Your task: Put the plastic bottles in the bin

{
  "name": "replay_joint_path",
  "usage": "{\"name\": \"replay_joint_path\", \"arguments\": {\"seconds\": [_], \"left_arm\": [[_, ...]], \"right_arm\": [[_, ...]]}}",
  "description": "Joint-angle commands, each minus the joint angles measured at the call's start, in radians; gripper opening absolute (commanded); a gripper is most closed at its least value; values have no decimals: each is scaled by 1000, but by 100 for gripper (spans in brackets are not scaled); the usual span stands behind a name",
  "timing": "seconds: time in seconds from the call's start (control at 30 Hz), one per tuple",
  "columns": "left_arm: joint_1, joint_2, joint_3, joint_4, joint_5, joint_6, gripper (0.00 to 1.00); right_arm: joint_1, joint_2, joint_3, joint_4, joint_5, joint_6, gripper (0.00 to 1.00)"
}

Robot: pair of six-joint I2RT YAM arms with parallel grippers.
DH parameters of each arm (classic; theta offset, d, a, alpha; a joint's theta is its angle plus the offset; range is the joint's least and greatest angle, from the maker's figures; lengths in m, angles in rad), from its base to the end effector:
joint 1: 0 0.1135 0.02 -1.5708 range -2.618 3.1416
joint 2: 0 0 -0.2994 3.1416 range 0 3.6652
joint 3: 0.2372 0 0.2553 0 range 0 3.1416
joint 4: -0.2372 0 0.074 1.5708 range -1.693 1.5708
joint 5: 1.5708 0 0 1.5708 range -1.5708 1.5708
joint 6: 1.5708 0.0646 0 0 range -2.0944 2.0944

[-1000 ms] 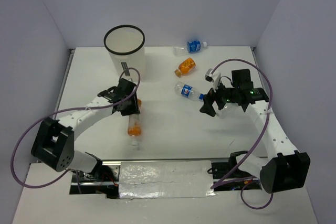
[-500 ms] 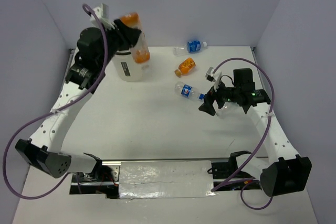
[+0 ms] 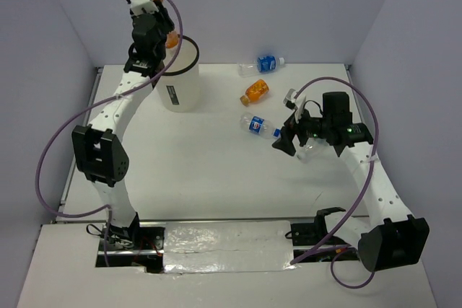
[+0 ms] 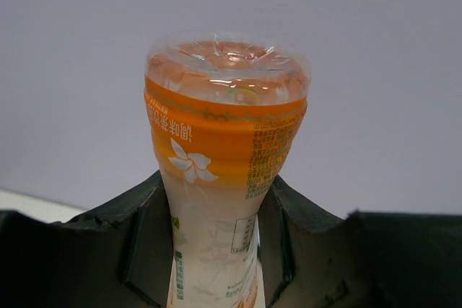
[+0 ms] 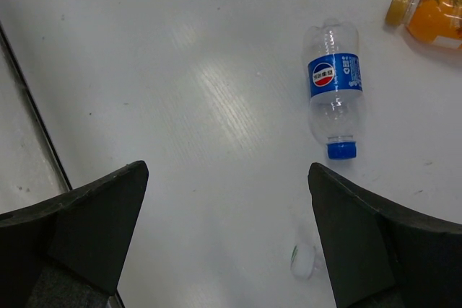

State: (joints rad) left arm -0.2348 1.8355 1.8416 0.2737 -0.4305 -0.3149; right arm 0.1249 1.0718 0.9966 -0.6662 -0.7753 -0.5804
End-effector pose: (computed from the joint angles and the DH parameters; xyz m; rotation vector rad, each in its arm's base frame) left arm 0.4669 -0.0840 0.5006 -0.4183 1.2515 -0.1900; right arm 0.2100 0.0719 0.3364 -1.0811 1.8431 0.6275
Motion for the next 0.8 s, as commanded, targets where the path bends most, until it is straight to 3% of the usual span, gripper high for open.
{"name": "replay_joint_path", "arguments": {"seconds": [0.0, 0.07, 0.1, 0.17, 0.5, 0.63, 0.77], "left_arm": [[3, -13, -19, 124, -103, 103, 32], [5, -10, -30, 90, -106, 97, 52], [6, -18, -39, 88, -97, 93, 77], [6, -24, -47, 61, -73, 77, 97], [6, -96, 33, -161, 58, -9, 99], [9, -162, -11, -243, 102, -41, 99], [20, -312, -147, -333, 205, -90, 99]], "right_arm": [[5, -27, 24, 66, -6, 27, 100], [2, -23, 28, 77, 7, 34, 100], [4, -12, 30, 77, 20, 37, 100], [5, 14, 45, 71, 30, 37, 100], [68, 282, 201, -32, 177, -128, 100], [100, 410, 264, -17, 235, -128, 100], [165, 520, 301, 19, 353, -99, 100]]}}
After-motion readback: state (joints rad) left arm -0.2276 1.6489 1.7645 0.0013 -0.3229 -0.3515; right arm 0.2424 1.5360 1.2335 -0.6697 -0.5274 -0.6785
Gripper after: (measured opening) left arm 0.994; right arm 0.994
